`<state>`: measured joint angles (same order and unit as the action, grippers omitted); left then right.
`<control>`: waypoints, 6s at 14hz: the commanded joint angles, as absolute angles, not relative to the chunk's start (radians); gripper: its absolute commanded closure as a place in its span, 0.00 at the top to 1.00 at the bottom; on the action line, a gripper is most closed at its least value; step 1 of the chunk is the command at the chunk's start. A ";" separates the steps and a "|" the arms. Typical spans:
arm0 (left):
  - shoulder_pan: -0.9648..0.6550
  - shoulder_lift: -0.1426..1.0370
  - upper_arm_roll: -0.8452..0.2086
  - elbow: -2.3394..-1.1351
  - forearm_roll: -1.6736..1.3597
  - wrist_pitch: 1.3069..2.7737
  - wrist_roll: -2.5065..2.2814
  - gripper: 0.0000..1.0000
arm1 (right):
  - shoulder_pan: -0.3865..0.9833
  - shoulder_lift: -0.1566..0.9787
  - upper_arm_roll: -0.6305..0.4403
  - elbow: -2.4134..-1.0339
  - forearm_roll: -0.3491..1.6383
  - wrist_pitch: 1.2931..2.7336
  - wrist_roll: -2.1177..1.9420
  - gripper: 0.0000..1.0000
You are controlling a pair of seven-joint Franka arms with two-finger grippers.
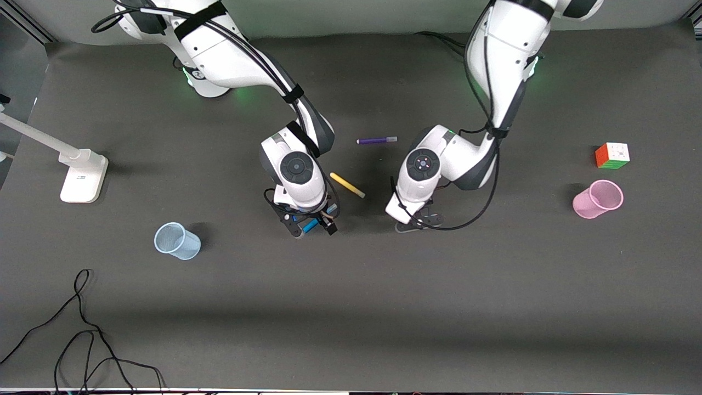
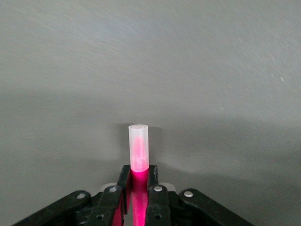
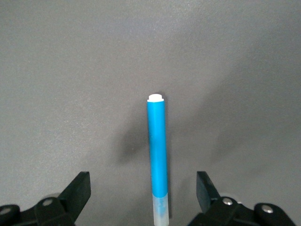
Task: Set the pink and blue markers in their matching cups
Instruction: 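Lift the pink marker toward the pink cup while the right gripper carries blue, then lower the pink marker into the pink cup while the right gripper positions blue, then open the right gripper to drop the blue marker into the clear cup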
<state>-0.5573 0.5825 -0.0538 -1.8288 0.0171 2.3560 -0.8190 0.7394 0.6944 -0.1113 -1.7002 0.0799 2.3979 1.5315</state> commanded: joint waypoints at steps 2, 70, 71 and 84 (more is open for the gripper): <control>-0.474 0.416 -0.054 -1.769 0.028 2.041 -0.714 0.00 | 0.753 0.718 -0.109 -1.681 0.107 2.410 1.555 1.00; 0.528 0.206 0.002 -2.303 -1.014 2.221 2.422 0.98 | 0.287 0.744 -0.551 -1.243 0.376 1.244 -0.284 0.08; 0.531 0.206 -0.002 -2.299 -1.014 2.215 2.422 0.99 | 0.275 0.762 -0.551 -1.239 0.396 1.244 -0.290 0.08; 0.384 0.077 -0.011 -2.005 -0.524 2.107 1.474 0.99 | 0.235 0.887 -0.546 -1.204 0.482 1.246 -0.307 0.08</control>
<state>0.4409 0.1273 -0.0202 -2.0755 -0.6661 2.1802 1.7739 0.2476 0.8476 -0.5447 -1.2589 0.4511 1.2712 -0.2865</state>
